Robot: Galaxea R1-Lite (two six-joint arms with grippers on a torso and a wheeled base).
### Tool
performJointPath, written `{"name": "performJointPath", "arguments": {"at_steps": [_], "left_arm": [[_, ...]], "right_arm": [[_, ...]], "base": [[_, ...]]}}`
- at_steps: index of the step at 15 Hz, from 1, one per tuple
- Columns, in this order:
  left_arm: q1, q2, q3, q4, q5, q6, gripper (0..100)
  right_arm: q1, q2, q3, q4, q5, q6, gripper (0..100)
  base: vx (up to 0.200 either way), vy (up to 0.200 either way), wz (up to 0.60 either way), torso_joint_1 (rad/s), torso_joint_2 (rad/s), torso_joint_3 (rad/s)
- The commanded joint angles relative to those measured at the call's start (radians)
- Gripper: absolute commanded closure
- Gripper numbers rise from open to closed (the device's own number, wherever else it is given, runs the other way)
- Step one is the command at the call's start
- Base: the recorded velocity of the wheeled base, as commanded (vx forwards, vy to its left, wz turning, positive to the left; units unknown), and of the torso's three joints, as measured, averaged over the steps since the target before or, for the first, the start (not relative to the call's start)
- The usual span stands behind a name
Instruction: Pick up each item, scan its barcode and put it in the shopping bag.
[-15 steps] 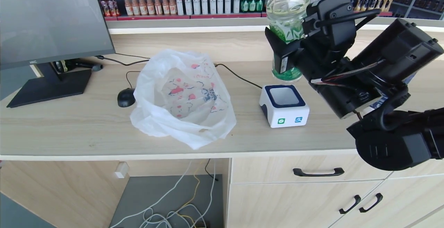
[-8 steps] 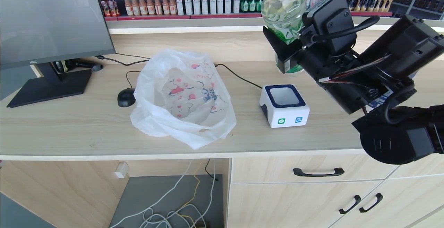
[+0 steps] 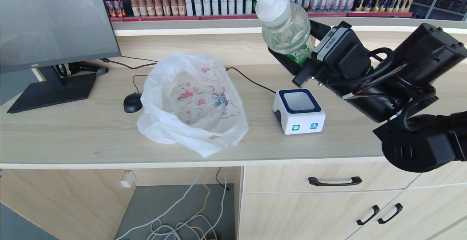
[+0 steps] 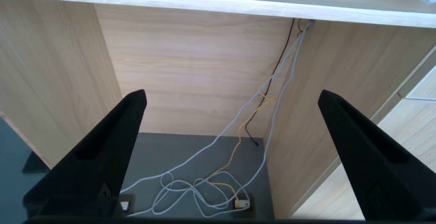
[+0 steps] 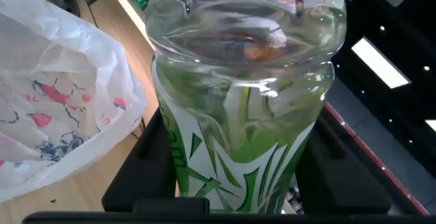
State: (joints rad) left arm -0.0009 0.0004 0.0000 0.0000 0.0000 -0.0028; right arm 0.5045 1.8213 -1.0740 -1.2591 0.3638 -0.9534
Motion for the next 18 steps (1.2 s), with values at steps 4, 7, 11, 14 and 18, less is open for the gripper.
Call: {"name": "performJointPath", "arguments": {"at_steps": [4, 7, 11, 14, 18], "left_arm": [[-0.001, 0.0, 0.0, 0.0, 0.0, 0.0, 0], [0.001, 0.0, 0.0, 0.0, 0.0, 0.0, 0], [0.001, 0.0, 0.0, 0.0, 0.0, 0.0, 0], [0.001, 0.0, 0.0, 0.0, 0.0, 0.0, 0], [-0.001, 0.0, 0.0, 0.0, 0.0, 0.0, 0]], "right_arm": [[-0.103, 0.003, 0.078, -0.005, 0.167, -0.096, 100], [-0.127, 0.01, 0.106, -0.005, 0.28, -0.143, 100], [-0.156, 0.007, 0.16, -0.02, 0.409, -0.197, 100], [-0.173, 0.004, 0.158, -0.026, 0.461, -0.199, 100], [-0.187, 0.01, 0.158, -0.026, 0.517, -0.214, 100]], "base": [[0.0, 0.0, 0.0, 0.0, 0.0, 0.0], [0.0, 0.0, 0.0, 0.0, 0.0, 0.0], [0.0, 0.0, 0.0, 0.0, 0.0, 0.0], [0.0, 0.0, 0.0, 0.0, 0.0, 0.0], [0.0, 0.0, 0.0, 0.0, 0.0, 0.0]]}}
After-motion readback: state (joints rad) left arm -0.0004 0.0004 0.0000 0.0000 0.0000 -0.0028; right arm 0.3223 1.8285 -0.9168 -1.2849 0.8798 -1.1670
